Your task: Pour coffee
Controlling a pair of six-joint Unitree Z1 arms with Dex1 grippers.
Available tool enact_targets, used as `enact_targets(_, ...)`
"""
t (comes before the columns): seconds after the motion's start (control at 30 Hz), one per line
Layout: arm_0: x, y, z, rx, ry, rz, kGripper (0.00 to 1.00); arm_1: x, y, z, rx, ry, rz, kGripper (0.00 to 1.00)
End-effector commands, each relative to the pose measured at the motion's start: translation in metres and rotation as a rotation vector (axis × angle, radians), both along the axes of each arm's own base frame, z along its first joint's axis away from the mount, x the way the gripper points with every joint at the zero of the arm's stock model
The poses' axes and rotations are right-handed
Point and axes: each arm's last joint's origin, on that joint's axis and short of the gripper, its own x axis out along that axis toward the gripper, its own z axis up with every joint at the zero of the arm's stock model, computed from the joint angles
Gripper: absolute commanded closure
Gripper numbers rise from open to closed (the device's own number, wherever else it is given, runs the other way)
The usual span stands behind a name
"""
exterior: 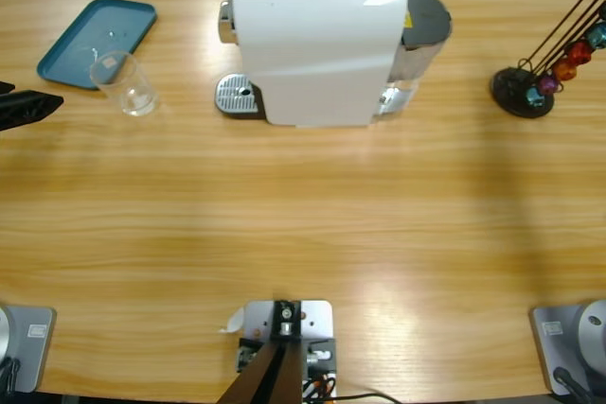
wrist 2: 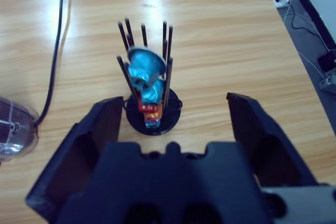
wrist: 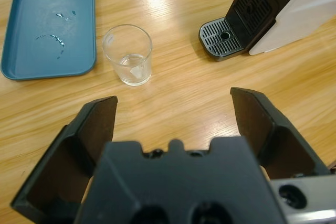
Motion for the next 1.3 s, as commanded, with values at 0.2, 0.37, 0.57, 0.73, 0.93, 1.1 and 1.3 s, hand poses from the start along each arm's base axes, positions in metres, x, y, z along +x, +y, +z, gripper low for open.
enact_targets(0.2,0.0,-0.003,-0.012,0.026,0.035,-0.029,0.073,0.03,0.002,0.0,0.001,0.034,0.002,0.28)
enact_targets(0.37,0.001,-0.003,-0.012,0.027,0.036,-0.029,0.073,0.032,0.003,-0.002,0.004,0.04,0.003,0.28)
enact_targets(0.57,0.001,-0.003,-0.012,0.027,0.036,-0.029,0.073,0.035,0.003,-0.005,0.006,0.046,0.001,0.282)
enact_targets(0.73,0.001,-0.003,-0.012,0.028,0.037,-0.029,0.073,0.037,0.004,-0.006,0.006,0.049,0.002,0.325)
enact_targets(0.93,0.001,-0.003,-0.012,0.028,0.037,-0.029,0.072,0.037,0.004,-0.008,0.008,0.055,0.004,0.326)
enact_targets(1.1,0.001,-0.003,-0.012,0.028,0.038,-0.029,0.073,0.039,0.004,-0.008,0.008,0.052,0.004,0.324)
enact_targets(1.3,0.001,-0.003,-0.012,0.028,0.037,-0.029,0.073,0.039,0.004,-0.009,0.008,0.052,0.004,0.324)
